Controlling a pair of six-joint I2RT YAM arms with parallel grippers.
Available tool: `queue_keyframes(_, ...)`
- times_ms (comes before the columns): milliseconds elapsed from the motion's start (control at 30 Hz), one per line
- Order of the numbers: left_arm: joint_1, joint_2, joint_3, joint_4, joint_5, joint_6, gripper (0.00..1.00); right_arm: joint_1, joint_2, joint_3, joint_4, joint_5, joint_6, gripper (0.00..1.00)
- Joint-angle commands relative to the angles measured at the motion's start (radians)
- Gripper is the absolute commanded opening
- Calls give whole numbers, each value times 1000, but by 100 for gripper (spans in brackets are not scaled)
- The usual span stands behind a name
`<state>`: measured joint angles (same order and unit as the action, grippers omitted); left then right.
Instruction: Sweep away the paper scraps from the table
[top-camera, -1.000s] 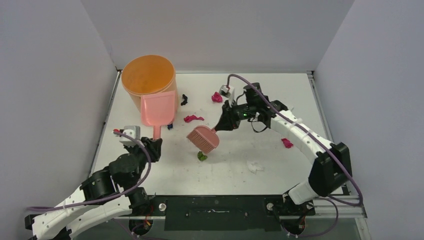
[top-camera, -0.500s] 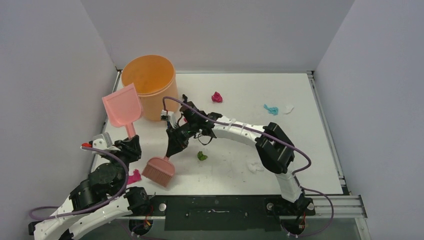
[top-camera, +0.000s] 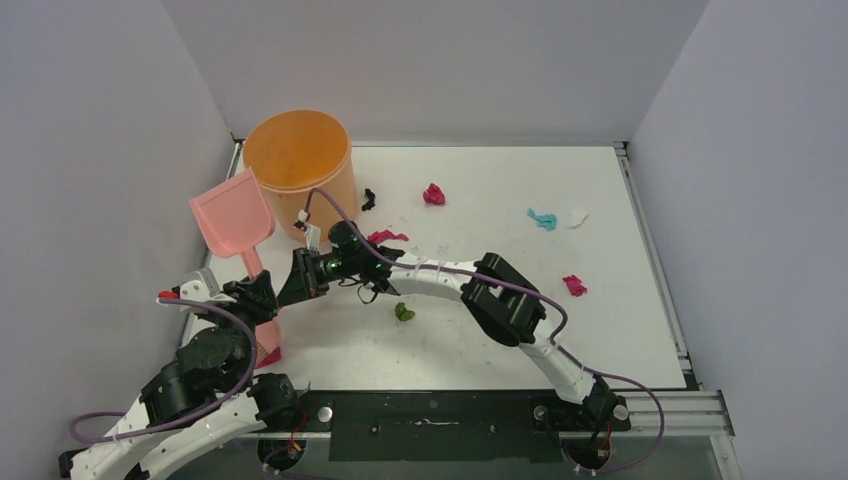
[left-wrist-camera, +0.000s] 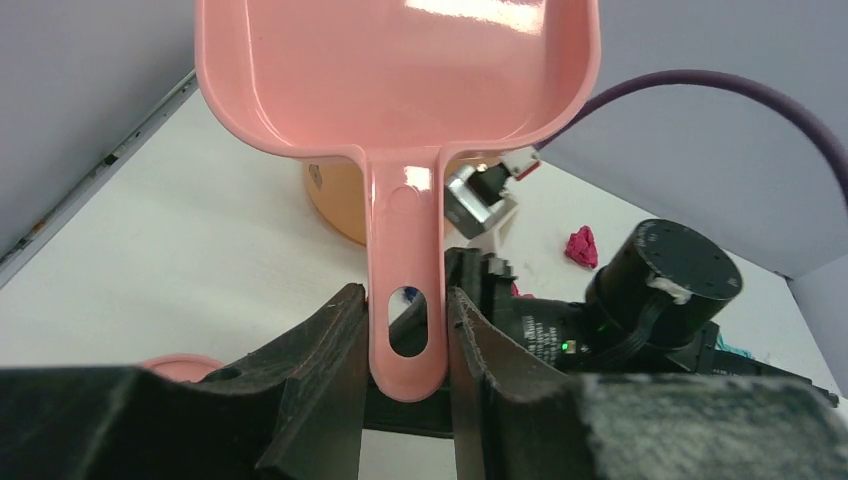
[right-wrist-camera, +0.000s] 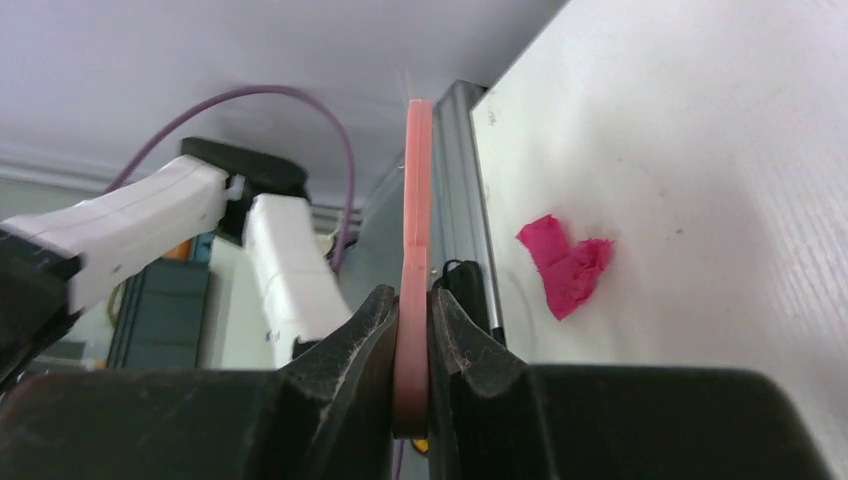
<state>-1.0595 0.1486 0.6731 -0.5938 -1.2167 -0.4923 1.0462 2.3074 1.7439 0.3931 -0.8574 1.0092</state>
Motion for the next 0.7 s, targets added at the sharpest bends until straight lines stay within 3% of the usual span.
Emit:
queue_keyframes(0,26,20,0,67,44,33,0,77,27,158,-291,235,-71,5)
queue_keyframes(333,48,24,-7,90,87,50,0,117,17,155,-563,509,-138,5)
queue_keyframes(667,49,57,-12,111,106,78,0,32,-200,-204,-500,562,-264,5)
